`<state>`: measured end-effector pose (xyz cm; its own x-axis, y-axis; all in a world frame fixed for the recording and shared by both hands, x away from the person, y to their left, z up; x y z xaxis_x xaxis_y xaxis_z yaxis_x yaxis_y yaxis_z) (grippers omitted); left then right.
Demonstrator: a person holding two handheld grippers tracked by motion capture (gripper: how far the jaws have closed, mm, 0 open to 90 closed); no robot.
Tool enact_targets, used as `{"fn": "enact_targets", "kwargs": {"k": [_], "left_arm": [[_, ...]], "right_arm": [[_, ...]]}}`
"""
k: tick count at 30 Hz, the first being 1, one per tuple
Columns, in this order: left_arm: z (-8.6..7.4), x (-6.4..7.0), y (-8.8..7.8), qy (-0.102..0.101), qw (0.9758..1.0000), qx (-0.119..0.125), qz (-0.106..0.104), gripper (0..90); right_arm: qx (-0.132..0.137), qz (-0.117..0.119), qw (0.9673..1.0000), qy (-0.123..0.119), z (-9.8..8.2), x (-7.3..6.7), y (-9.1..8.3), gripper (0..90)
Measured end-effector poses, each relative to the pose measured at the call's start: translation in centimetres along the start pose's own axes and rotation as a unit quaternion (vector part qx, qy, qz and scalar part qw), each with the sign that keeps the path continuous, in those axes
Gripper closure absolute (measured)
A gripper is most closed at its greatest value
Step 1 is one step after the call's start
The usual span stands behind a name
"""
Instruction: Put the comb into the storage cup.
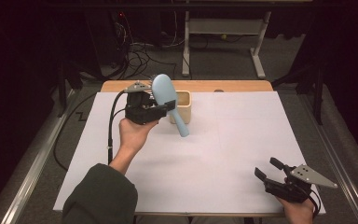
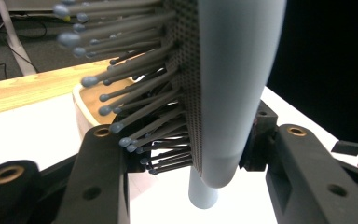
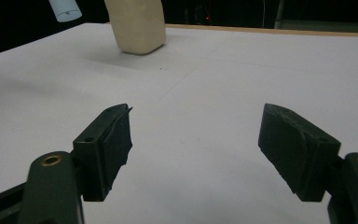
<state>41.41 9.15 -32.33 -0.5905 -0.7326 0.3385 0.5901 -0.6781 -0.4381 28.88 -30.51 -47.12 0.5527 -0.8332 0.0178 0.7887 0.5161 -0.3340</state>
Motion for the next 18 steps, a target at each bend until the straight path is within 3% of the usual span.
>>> {"fn": "enact_targets", "kwargs": {"k": [9, 18], "left_arm": [[0.8, -0.3, -0.3, 0.003, 0.9999, 0.004, 0.009, 55.3], [1.9, -1.0, 0.6, -0.004, 0.9997, 0.002, 0.022, 55.3]], "right_arm": [[-0.001, -0.001, 1.0, -0.006, 0.0, -0.2, 0.2, 26.4], [0.003, -0.002, 1.0, -0.002, 0.0, 0.0, 0.1, 26.4]]}}
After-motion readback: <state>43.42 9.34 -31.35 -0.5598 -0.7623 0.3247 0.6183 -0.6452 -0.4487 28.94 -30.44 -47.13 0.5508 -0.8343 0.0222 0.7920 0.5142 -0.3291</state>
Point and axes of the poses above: each handheld gripper's, and its own axes: y roughly forward along the jaws, z roughly out of its top, x roughly to its right, the point moved 4 cm from there along y, roughly forward along the jaws, and after that the axes turned 6 degrees about -y, right-handed, at the moved point
